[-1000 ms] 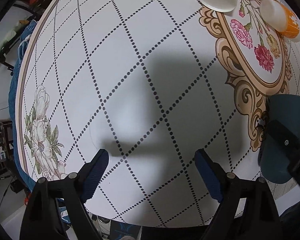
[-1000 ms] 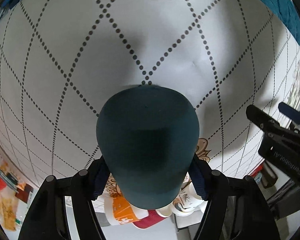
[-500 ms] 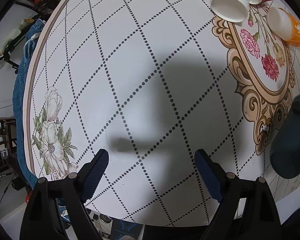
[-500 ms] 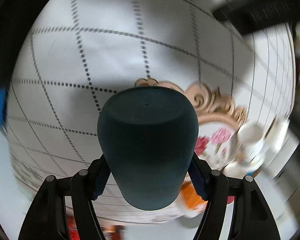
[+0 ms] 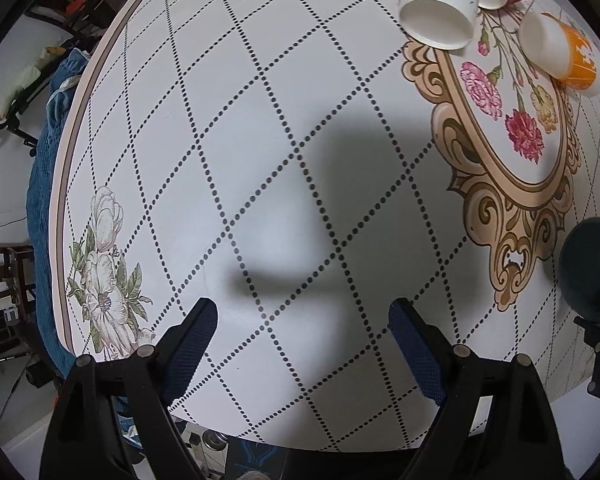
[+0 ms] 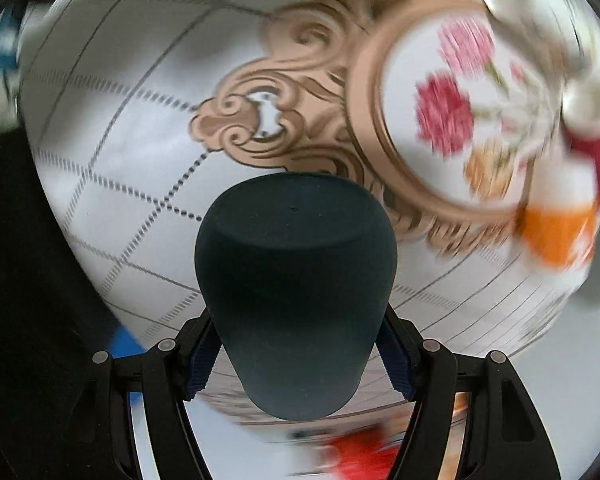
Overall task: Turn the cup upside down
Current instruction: 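Lower the inverted teal cup onto the floral mat and open the right gripper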
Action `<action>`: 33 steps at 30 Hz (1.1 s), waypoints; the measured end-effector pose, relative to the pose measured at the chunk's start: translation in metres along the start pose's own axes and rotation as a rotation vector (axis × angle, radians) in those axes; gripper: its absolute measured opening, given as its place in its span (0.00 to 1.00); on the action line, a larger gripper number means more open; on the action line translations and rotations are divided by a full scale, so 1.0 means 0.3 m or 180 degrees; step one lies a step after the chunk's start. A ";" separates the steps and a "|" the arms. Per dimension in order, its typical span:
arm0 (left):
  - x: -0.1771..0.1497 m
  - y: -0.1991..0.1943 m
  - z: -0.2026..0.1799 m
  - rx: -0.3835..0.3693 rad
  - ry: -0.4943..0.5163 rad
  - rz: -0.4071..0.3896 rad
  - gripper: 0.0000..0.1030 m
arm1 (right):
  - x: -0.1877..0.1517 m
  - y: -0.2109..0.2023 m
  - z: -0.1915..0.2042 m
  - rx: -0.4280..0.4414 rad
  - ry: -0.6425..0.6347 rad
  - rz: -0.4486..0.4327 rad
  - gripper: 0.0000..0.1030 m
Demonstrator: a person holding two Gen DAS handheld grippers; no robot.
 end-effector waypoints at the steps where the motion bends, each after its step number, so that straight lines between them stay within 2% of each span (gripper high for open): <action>1: -0.002 0.001 -0.009 -0.0002 0.0007 -0.0001 0.85 | -0.003 0.005 -0.005 0.0099 0.0141 0.0008 0.70; 11: -0.006 -0.027 -0.102 -0.0010 0.0105 -0.0024 0.85 | -0.043 0.050 -0.070 0.1279 0.1524 -0.0061 0.70; 16: -0.005 -0.030 -0.153 0.0000 0.0146 -0.0028 0.85 | -0.066 0.074 -0.089 0.1621 0.1904 -0.0076 0.70; 25: -0.030 -0.023 -0.187 0.0012 0.0192 -0.0041 0.85 | -0.050 0.093 -0.245 0.1782 0.2166 -0.0029 0.72; 26: -0.030 -0.022 -0.186 0.0011 0.0192 -0.0039 0.85 | -0.036 0.084 -0.256 0.1726 0.2144 -0.0061 0.75; 30: -0.038 -0.026 -0.202 0.0009 0.0205 -0.0044 0.85 | 0.016 0.048 -0.287 0.1544 0.2086 -0.0170 0.76; 31: -0.042 -0.026 -0.201 0.0006 0.0203 -0.0043 0.85 | 0.020 0.045 -0.300 0.1492 0.2083 -0.0201 0.75; 32: -0.046 -0.025 -0.202 -0.0002 0.0202 -0.0042 0.85 | 0.031 0.041 -0.323 0.1436 0.2092 -0.0242 0.69; 33: -0.049 -0.028 -0.207 -0.0017 0.0191 -0.0038 0.85 | 0.038 0.035 -0.338 0.1403 0.2110 -0.0301 0.69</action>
Point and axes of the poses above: each gripper's, at about its wrist camera, not at the fingertips, and y roughly the way its jaws point, z to its left, x to its top, the point moved 10 cm from there along y, roughly the way its jaws point, and after that the axes turned 2 degrees about x, right-handed, at the moved point
